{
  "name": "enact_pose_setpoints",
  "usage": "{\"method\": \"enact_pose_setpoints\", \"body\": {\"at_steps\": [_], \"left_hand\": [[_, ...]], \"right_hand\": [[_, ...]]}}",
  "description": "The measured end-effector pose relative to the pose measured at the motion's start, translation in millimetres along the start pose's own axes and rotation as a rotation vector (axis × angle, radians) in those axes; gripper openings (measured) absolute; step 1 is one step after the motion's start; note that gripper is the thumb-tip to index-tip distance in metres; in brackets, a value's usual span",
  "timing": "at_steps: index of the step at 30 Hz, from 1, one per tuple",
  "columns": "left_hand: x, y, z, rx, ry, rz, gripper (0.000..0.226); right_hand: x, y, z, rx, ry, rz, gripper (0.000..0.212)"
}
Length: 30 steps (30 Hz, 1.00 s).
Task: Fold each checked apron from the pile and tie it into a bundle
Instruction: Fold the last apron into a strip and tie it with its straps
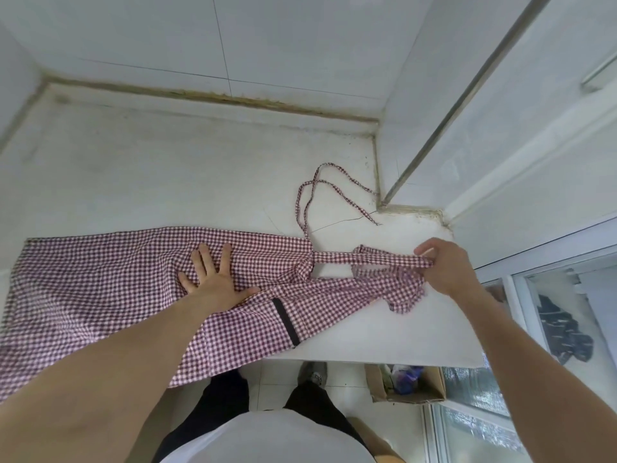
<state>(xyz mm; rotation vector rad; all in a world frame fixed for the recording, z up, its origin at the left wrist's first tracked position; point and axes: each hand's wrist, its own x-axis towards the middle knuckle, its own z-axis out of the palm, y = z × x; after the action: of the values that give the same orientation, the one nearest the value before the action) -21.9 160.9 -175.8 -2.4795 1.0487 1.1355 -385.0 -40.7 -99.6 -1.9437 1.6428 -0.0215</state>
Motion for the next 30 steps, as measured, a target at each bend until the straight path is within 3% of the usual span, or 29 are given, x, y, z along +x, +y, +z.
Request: {"method": "enact_pose_setpoints", "body": {"at_steps": [2, 4, 6, 8, 10, 12, 14, 16, 18, 20, 22, 24, 28, 30], "left_hand": [[-0.5, -0.8, 0.3, -0.008, 0.012, -0.001, 0.128], [-1.1, -0.3, -1.3, -0.017, 0.015, 0.0, 0.129], [-2.4, 5.0, -6.5, -0.077, 0.061, -0.013, 0.127], [-7.7, 15.5, -10.4, -0.211, 0.256, -0.007, 0.109], [-23.5, 31.7, -7.9, -0.294, 0.565, 0.053, 0.084], [-45.7, 53.7, 4.8, -0.202, 0.673, 0.128, 0.069], [-63.6, 76.5, 21.8, -0.147, 0.468, 0.112, 0.072], [-68.4, 91.6, 38.5, -0.103, 0.174, 0.023, 0.092], [-65.6, 97.1, 52.7, -0.047, 0.031, 0.015, 0.113], [-61.2, 96.2, 62.7, -0.013, 0.005, 0.035, 0.128], [-56.7, 93.5, 65.8, 0.015, 0.01, 0.033, 0.139], [-50.6, 89.1, 63.8, 0.037, 0.02, 0.036, 0.146], [-41.4, 80.6, 52.6, 0.056, -0.021, 0.036, 0.154], [-37.8, 77.8, 47.5, 0.07, -0.054, 0.029, 0.157]], "right_hand": [[0.4, -0.7, 14.1, 0.007, 0.184, -0.046, 0.023], [-0.5, -0.1, 27.5, 0.06, 0.077, 0.047, 0.021], [-4.2, -0.5, 36.0, 0.215, -0.095, 0.22, 0.036], [-9.6, -3.5, 40.6, 0.357, -0.101, 0.31, 0.044], [-13.1, -7.3, 46.0, 0.503, -0.085, 0.331, 0.034], [-18.7, -14.8, 50.6, 0.627, -0.112, 0.324, 0.037], [-22.0, -19.8, 55.9, 0.73, -0.133, 0.286, 0.065], [-27.1, -21.4, 60.6, 0.765, -0.161, 0.189, 0.089], [-35.5, -18.4, 64.2, 0.558, -0.236, 0.058, 0.121], [-44.0, -13.8, 72.1, 0.291, -0.327, -0.074, 0.142], [-49.0, -8.3, 81.7, 0.172, -0.285, -0.132, 0.133], [-49.0, -1.9, 82.8, 0.192, -0.209, -0.129, 0.109], [-41.5, 16.8, 55.4, 0.161, -0.466, -0.028, 0.082], [-34.0, 28.0, 36.8, 0.04, -0.477, -0.054, 0.064]]}}
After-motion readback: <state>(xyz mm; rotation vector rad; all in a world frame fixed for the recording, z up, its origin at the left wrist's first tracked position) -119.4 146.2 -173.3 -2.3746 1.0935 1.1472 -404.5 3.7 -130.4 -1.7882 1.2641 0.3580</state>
